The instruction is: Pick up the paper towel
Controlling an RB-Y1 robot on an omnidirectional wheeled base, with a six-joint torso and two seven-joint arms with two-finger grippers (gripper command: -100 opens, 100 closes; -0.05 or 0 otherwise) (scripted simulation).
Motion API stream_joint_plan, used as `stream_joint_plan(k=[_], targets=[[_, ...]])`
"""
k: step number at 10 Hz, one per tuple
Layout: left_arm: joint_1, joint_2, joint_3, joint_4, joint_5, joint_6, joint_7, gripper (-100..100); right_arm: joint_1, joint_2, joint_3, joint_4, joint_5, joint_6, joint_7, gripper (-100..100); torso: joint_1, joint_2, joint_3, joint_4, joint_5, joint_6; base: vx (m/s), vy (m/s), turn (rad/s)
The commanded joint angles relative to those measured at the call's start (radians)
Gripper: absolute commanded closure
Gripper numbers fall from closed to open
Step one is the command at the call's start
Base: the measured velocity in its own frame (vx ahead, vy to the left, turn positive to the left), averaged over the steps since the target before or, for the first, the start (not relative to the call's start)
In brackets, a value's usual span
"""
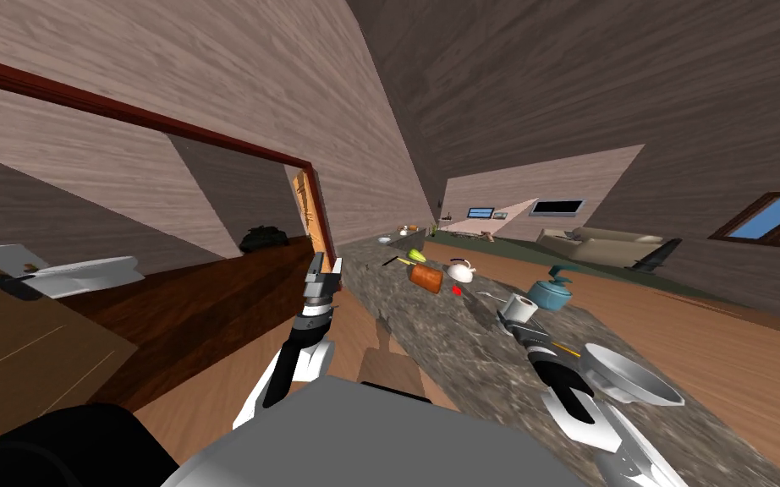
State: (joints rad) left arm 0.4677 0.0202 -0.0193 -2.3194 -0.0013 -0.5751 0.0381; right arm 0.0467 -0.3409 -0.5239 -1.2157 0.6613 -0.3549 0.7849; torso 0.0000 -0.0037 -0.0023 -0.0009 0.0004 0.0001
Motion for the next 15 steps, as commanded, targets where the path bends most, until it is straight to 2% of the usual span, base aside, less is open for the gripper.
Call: stream_joint_plan(k=[1, 2, 3, 4, 5, 6, 7, 8, 9, 10, 11, 12, 13, 14, 15], targets=[[0.0, 0.0, 0.0, 0.0, 0.0, 0.0, 0.0, 0, -0.048, -0.007, 0.021, 0.044, 0.007, -0.006, -0.001, -100, 0.0, 0.0, 0.0, 0.0, 0.0, 0.0, 0.018, 0.028, -0.254], [0.0, 0.0, 0.0, 0.0, 0.0, 0.0, 0.0, 0, -0.085, -0.02, 0.053, 0.091, 0.019, -0.032, 0.004, -100, 0.0, 0.0, 0.0, 0.0, 0.0, -0.001, 0.022, 0.035, -0.344], [0.0, 0.0, 0.0, 0.0, 0.0, 0.0, 0.0, 0, -0.121, -0.02, 0.053, 0.118, 0.019, -0.032, 0.004, -100, 0.001, 0.0, 0.0, 0.0, 0.0, 0.0, 0.019, 0.035, -0.221], [0.0, 0.0, 0.0, 0.0, 0.0, 0.0, 0.0, 0, -0.155, -0.034, 0.085, 0.158, 0.031, -0.057, 0.009, -100, 0.001, 0.0, 0.0, 0.0, 0.0, -0.001, 0.025, 0.036, -0.394], [0.0, 0.0, 0.0, 0.0, 0.0, 0.0, 0.0, 0, -0.192, -0.034, 0.085, 0.191, 0.031, -0.057, 0.009, -100, 0.001, -0.001, 0.0, 0.0, 0.0, 0.0, 0.019, 0.037, -0.181], [0.0, 0.0, 0.0, 0.0, 0.0, 0.0, 0.0, 0, -0.219, -0.047, 0.116, 0.219, 0.043, -0.083, 0.014, -100, 0.001, 0.0, 0.0, 0.0, 0.0, -0.001, 0.032, 0.03, -0.401], [0.0, 0.0, 0.0, 0.0, 0.0, 0.0, 0.0, 0, -0.261, -0.047, 0.116, 0.265, 0.043, -0.083, 0.014, -100, 0.001, -0.001, -0.001, 0.0, 0.0, 0.0, 0.022, 0.034, -0.157], [0.0, 0.0, 0.0, 0.0, 0.0, 0.0, 0.0, 0, -0.292, -0.06, 0.148, 0.295, 0.055, -0.109, 0.019, -100, 0.001, -0.001, 0.0, 0.0, 0.0, -0.002, 0.017, 0.028, -0.377], [0.0, 0.0, 0.0, 0.0, 0.0, 0.0, 0.0, 0, -0.338, -0.06, 0.148, 0.339, 0.055, -0.109, 0.019, -100, 0.0, 0.0, 0.0, 0.0, 0.0, 0.0, 0.01, 0.034, -0.178], [0.0, 0.0, 0.0, 0.0, 0.0, 0.0, 0.0, 0, -0.384, -0.074, 0.18, 0.407, 0.067, -0.135, 0.024, -100, 0.0, 0.0, 0.0, 0.0, 0.0, -0.002, 0.018, 0.036, -0.341], [0.0, 0.0, 0.0, 0.0, 0.0, 0.0, 0.0, 0, -0.411, -0.074, 0.18, 0.413, 0.067, -0.135, 0.024, -100, 0.001, 0.0, 0.0, 0.0, 0.0, 0.0, 0.016, 0.039, -0.196], [0.0, 0.0, 0.0, 0.0, 0.0, 0.0, 0.0, 0, -0.411, -0.074, 0.18, 0.413, 0.067, -0.135, 0.024, -100, 0.001, -0.001, 0.0, 0.0, 0.0, -0.002, 0.008, 0.014, 0.045], [0.0, 0.0, 0.0, 0.0, 0.0, 0.0, 0.0, 0, -0.468, -0.087, 0.212, 0.487, 0.079, -0.16, 0.029, -100, 0.0, 0.0, 0.0, 0.0, 0.0, -0.002, 0.012, 0.011, -0.34], [0.0, 0.0, 0.0, 0.0, 0.0, 0.0, 0.0, 0, -0.483, -0.087, 0.212, 0.487, 0.079, -0.16, 0.029, -100, -0.001, 0.0, 0.0, 0.0, 0.0, 0.0, 0.011, 0.029, -0.232], [0.0, 0.0, 0.0, 0.0, 0.0, 0.0, 0.0, 0, -0.462, -0.084, 0.209, 0.466, 0.078, -0.151, 0.024, -100, 0.0, 0.0, 0.0, 0.0, 0.0, -0.001, 0.004, 0.014, -0.017]])
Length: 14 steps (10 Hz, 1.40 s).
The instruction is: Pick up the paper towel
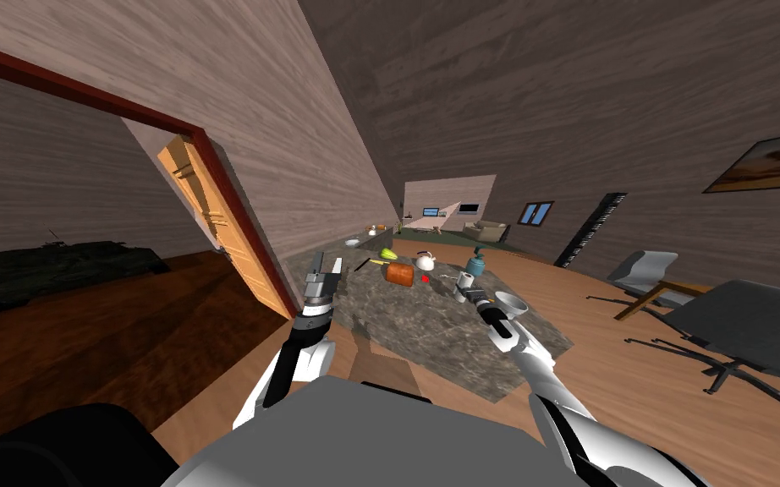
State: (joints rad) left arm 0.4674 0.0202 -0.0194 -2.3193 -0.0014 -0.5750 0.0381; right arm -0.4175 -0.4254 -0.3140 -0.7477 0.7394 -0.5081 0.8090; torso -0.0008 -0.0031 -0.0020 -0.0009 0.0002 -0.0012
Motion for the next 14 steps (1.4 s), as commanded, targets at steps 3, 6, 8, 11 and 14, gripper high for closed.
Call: stream_joint_plan(k=[3, 6, 8, 11, 14], targets=[[0.0, 0.0, 0.0, 0.0, 0.0, 0.0, 0.0, 0, 0.0, 0.001, 0.0, 0.0, -0.001, 0.0, -0.002, 100, -0.001, 0.0, 0.0, 0.0, 0.001, 0.0, 0.0, 0.0, 0.0], [0.0, 0.0, 0.0, 0.0, 0.0, 0.0, 0.0, 0, 0.0, 0.001, 0.0, 0.0, 0.0, 0.0, -0.001, 0, -0.001, 0.0, 0.0, 0.0, 0.0, 0.0, 0.0, 0.0, 0.0], [0.0, 0.0, 0.0, 0.0, 0.0, 0.0, 0.0, 0, 0.053, 0.011, -0.03, -0.055, -0.011, 0.019, 0.0, 100, -0.001, 0.0, -0.001, -0.001, -0.001, -0.004, -0.012, -0.032, 0.316], [0.0, 0.0, 0.0, 0.0, 0.0, 0.0, 0.0, 0, 0.126, 0.024, -0.062, -0.129, -0.023, 0.044, -0.005, 100, -0.003, -0.003, -0.003, -0.004, -0.003, -0.003, -0.014, -0.034, 0.193], [0.0, 0.0, 0.0, 0.0, 0.0, 0.0, 0.0, 0, 0.235, 0.051, -0.125, -0.245, -0.047, 0.096, -0.015, 100, -0.003, -0.004, -0.006, -0.007, -0.006, -0.003, -0.015, -0.025, 0.293]])
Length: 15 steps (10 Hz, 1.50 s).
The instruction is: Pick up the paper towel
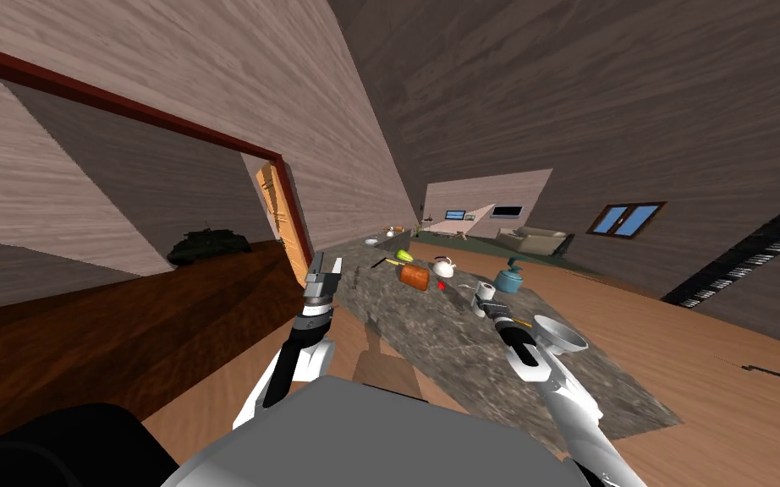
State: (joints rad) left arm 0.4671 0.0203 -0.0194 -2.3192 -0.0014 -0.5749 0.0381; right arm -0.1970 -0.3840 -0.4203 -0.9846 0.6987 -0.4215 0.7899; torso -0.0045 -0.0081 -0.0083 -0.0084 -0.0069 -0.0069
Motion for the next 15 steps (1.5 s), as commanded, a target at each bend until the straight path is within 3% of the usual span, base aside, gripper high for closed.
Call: stream_joint_plan(k=[1, 4, 6, 7, 8, 11, 12, 13, 14, 15], targets=[[0.0, 0.0, 0.0, 0.0, 0.0, 0.0, 0.0, 0, 0.05, 0.01, -0.019, -0.04, -0.007, 0.009, 0.004, 100, 0.0, 0.0, 0.0, 0.0, 0.0, 0.0, -0.023, -0.036, 0.222], [0.0, 0.0, 0.0, 0.0, 0.0, 0.0, 0.0, 0, 0.147, 0.036, -0.082, -0.151, -0.031, 0.061, -0.006, 100, -0.002, -0.001, -0.002, -0.003, -0.002, 0.003, -0.023, -0.034, 0.315], [0.0, 0.0, 0.0, 0.0, 0.0, 0.0, 0.0, 0, 0.195, 0.036, -0.082, -0.187, -0.031, 0.061, -0.006, 100, -0.005, -0.002, -0.003, -0.005, -0.005, 0.004, -0.011, -0.023, 0.068], [0.0, 0.0, 0.0, 0.0, 0.0, 0.0, 0.0, 0, 0.227, 0.05, -0.114, -0.214, -0.043, 0.086, -0.011, 100, -0.005, -0.002, -0.004, -0.006, -0.005, 0.006, -0.018, -0.014, 0.269], [0.0, 0.0, 0.0, 0.0, 0.0, 0.0, 0.0, 0, 0.266, 0.05, -0.114, -0.26, -0.043, 0.086, -0.011, 100, -0.006, -0.002, -0.004, -0.006, -0.006, 0.004, -0.023, -0.021, 0.243], [0.0, 0.0, 0.0, 0.0, 0.0, 0.0, 0.0, 0, 0.379, 0.077, -0.178, -0.384, -0.067, 0.138, -0.021, 100, -0.007, -0.002, -0.004, -0.006, -0.006, 0.005, -0.03, -0.03, 0.312], [0.0, 0.0, 0.0, 0.0, 0.0, 0.0, 0.0, 0, 0.41, 0.077, -0.178, -0.409, -0.067, 0.138, -0.021, 100, -0.007, -0.002, -0.004, -0.006, -0.006, 0.004, -0.024, -0.031, 0.185], [0.0, 0.0, 0.0, 0.0, 0.0, 0.0, 0.0, 0, 0.413, 0.077, -0.178, -0.409, -0.067, 0.138, -0.021, 100, -0.007, -0.002, -0.004, -0.007, -0.007, 0.005, -0.009, -0.01, -0.005], [0.0, 0.0, 0.0, 0.0, 0.0, 0.0, 0.0, 0, 0.45, 0.09, -0.209, -0.45, -0.079, 0.164, -0.026, 100, -0.006, -0.003, -0.005, -0.007, -0.006, 0.006, -0.025, -0.006, 0.36], [0.0, 0.0, 0.0, 0.0, 0.0, 0.0, 0.0, 0, 0.47, 0.09, -0.209, -0.461, -0.079, 0.164, -0.026, 100, -0.006, -0.003, -0.005, -0.006, -0.006, 0.003, -0.026, -0.025, 0.214]])
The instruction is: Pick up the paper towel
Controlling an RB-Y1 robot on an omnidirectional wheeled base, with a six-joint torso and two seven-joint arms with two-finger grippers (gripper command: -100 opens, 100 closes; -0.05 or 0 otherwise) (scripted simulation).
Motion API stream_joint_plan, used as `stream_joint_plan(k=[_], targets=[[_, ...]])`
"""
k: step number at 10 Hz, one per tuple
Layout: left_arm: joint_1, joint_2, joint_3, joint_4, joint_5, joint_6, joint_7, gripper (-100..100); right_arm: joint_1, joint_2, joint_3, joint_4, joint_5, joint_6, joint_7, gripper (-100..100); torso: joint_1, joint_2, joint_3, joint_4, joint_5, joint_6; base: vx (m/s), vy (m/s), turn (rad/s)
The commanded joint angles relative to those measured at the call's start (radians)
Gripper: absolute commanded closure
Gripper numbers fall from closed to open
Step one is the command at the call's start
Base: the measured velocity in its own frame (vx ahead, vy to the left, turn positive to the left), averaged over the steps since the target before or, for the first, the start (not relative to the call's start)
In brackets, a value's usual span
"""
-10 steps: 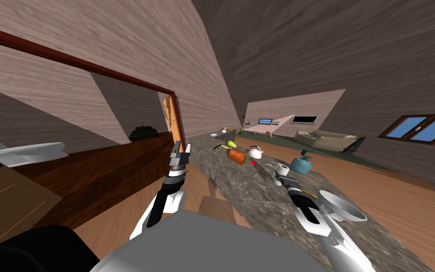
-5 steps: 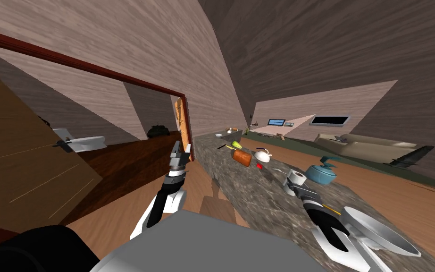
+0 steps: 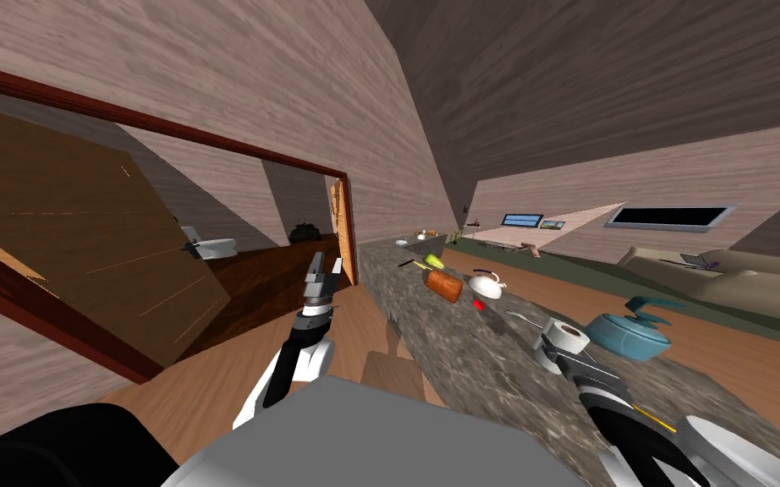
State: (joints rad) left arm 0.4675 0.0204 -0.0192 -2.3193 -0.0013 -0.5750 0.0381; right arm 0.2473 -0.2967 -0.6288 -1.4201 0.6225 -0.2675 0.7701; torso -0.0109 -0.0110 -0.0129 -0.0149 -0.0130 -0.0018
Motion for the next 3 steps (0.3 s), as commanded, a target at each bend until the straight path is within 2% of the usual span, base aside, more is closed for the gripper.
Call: stream_joint_plan(k=[1, 2, 3], targets=[[0.0, 0.0, 0.0, 0.0, 0.0, 0.0, 0.0, 0, 0.041, 0.003, -0.001, -0.047, -0.002, 0.01, -0.006, 100, 0.0, 0.0, 0.0, 0.0, 0.0, 0.0, -0.01, -0.014, -0.028], [0.0, 0.0, 0.0, 0.0, 0.0, 0.0, 0.0, 0, 0.026, 0.002, 0.002, -0.032, -0.001, 0.009, -0.005, 100, 0.001, 0.0, 0.0, 0.0, 0.001, 0.002, -0.003, -0.004, -0.024], [0.0, 0.0, 0.0, 0.0, 0.0, 0.0, 0.0, 0, 0.029, 0.001, 0.002, -0.036, -0.001, 0.011, -0.006, 0, 0.001, -0.001, 0.0, 0.0, 0.0, 0.0, 0.0, 0.0, 0.0]])
